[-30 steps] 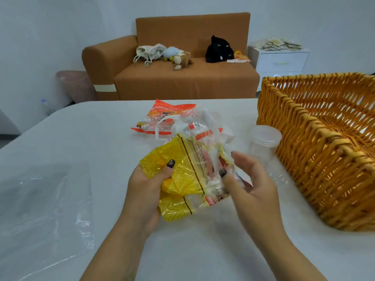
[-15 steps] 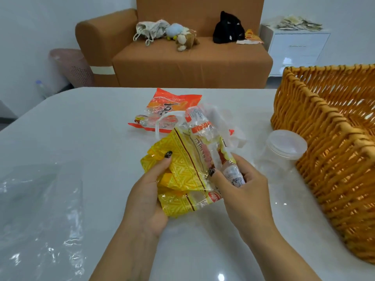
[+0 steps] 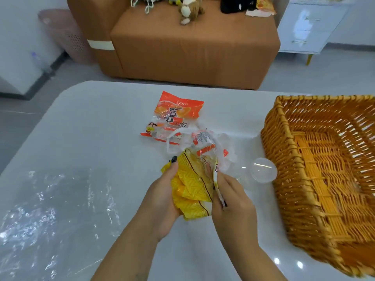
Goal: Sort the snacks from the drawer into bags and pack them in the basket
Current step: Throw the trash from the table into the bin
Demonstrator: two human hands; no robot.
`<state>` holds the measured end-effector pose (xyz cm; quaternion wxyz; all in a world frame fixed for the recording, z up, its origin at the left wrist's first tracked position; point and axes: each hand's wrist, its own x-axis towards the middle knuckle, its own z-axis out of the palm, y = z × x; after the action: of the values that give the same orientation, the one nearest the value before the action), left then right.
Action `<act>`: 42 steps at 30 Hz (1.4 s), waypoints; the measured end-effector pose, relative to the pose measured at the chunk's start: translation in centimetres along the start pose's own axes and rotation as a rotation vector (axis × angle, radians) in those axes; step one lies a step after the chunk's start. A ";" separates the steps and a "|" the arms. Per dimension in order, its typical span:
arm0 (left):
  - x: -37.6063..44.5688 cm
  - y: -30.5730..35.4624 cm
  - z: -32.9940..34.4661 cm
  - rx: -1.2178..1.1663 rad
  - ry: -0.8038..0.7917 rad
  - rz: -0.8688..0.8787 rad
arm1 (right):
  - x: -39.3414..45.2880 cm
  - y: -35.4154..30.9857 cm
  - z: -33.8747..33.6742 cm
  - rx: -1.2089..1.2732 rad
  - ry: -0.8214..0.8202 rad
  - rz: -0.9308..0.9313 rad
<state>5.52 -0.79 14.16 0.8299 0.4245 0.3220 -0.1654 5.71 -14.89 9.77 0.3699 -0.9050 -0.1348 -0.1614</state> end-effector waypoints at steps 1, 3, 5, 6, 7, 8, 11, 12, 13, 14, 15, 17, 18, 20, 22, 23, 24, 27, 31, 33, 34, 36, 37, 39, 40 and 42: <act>-0.5 0.5 0.3 0.025 0.001 -0.007 | 0.5 -0.5 -0.7 -0.045 -0.004 -0.028; -1.4 1.6 1.1 0.056 -0.018 -0.016 | 1.1 -1.3 -1.7 -0.137 -0.046 -0.050; -2.2 2.5 2.0 0.067 -0.030 -0.014 | 1.6 -2.1 -2.5 -0.207 -0.108 -0.064; -2.5 2.9 2.4 0.068 -0.033 -0.010 | 1.9 -2.5 -2.9 -0.224 -0.138 -0.074; -2.7 3.3 2.6 0.067 -0.036 -0.007 | 2.1 -2.9 -3.1 -0.227 -0.170 -0.081; -2.9 3.6 2.8 0.066 -0.042 0.002 | 2.3 -3.4 -3.2 -0.215 -0.212 -0.079; -3.0 4.2 2.9 0.137 -0.012 0.064 | 2.0 -4.1 -2.8 -0.130 -0.330 -0.079; -3.0 4.3 2.7 0.197 0.025 0.085 | 1.8 -4.2 -2.5 -0.064 -0.373 -0.058; -2.7 4.1 2.5 0.255 0.077 0.105 | 1.5 -4.3 -2.3 0.023 -0.421 -0.016; -2.6 3.9 2.1 0.295 0.137 0.120 | 1.2 -4.4 -2.2 0.123 -0.487 0.044; -2.3 3.7 1.7 0.321 0.191 0.129 | 1.0 -4.7 -2.2 0.222 -0.553 0.108; -1.9 3.3 0.7 0.348 0.260 0.138 | 0.6 -5.2 -2.2 0.394 -0.621 0.222; -1.8 3.1 0.2 0.358 0.280 0.152 | 0.5 -5.4 -2.3 0.479 -0.631 0.292; -1.5 2.6 -0.8 0.391 0.318 0.190 | 0.2 -5.6 -2.3 0.687 -0.612 0.450; -1.3 2.0 -1.9 0.421 0.355 0.216 | 0.4 -5.5 -2.3 0.847 -0.532 0.604; -1.2 1.6 -2.4 0.434 0.368 0.221 | 0.5 -5.3 -2.2 0.880 -0.485 0.681; -1.1 1.3 -2.8 0.440 0.373 0.224 | 0.7 -5.1 -2.1 0.879 -0.448 0.742; -0.8 0.0 -3.7 0.417 0.387 0.236 | 0.7 -4.3 -1.2 0.784 -0.409 0.807; -0.1 -2.0 -5.2 0.298 0.396 0.269 | -0.8 -2.5 0.8 0.663 -0.420 0.732; 0.6 -3.3 -6.1 0.269 0.412 0.291 | -1.9 -1.2 2.0 0.635 -0.419 0.672; 1.0 -4.0 -6.6 0.261 0.419 0.304 | -2.5 -0.5 2.7 0.630 -0.416 0.640; 2.0 -5.9 -7.8 0.251 0.431 0.322 | -4.0 1.4 4.2 0.606 -0.405 0.580; 2.5 -7.0 -8.5 0.245 0.435 0.324 | -4.9 2.4 4.9 0.583 -0.405 0.549; 3.4 -9.1 -9.7 0.261 0.436 0.352 | -6.4 4.4 6.1 0.493 -0.399 0.434; 3.7 -10.1 -10.1 0.293 0.432 0.386 | -6.9 5.5 6.5 0.414 -0.384 0.303; 4.1 -11.8 -10.5 0.395 0.403 0.492 | -7.7 8.2 6.8 0.219 -0.397 -0.026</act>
<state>-2.07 0.81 -0.23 0.6668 0.6652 0.3292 0.0671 3.01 -16.68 -2.93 0.4300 -0.8716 -0.2333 0.0305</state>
